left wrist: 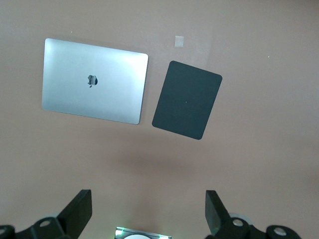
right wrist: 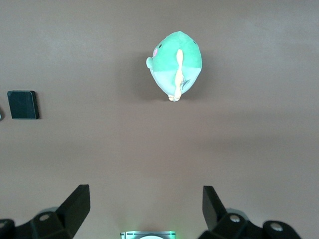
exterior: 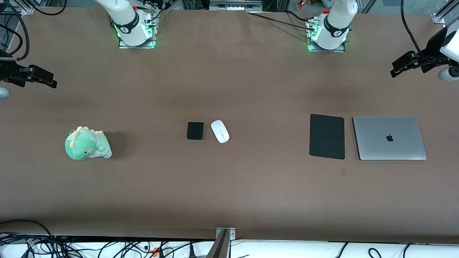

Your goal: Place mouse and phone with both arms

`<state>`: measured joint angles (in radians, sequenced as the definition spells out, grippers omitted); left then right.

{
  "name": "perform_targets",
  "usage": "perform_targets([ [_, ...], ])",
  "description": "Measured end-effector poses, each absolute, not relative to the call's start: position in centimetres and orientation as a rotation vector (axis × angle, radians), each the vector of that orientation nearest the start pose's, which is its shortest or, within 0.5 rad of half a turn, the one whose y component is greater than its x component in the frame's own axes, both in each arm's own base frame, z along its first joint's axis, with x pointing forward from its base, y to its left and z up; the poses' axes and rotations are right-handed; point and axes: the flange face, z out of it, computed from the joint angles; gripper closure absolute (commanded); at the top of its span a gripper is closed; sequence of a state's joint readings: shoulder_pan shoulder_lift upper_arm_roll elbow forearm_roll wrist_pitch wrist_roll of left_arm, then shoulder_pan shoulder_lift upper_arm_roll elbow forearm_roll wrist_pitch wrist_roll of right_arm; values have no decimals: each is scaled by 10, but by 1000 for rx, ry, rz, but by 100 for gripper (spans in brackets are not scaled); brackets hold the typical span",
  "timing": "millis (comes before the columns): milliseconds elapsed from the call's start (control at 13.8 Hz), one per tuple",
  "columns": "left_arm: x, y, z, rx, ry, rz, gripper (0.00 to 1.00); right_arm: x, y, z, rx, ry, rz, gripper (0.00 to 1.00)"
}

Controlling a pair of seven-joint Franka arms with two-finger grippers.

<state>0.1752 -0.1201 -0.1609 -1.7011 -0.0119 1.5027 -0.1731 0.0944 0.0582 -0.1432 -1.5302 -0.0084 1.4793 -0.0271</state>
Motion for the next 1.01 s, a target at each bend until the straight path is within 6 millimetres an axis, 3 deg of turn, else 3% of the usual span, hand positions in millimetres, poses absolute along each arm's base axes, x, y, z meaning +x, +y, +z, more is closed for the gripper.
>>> perform_targets([
  [1014,509,5,622,-3113,-272,110,0,561,-23,604,-3149,27,171,0],
])
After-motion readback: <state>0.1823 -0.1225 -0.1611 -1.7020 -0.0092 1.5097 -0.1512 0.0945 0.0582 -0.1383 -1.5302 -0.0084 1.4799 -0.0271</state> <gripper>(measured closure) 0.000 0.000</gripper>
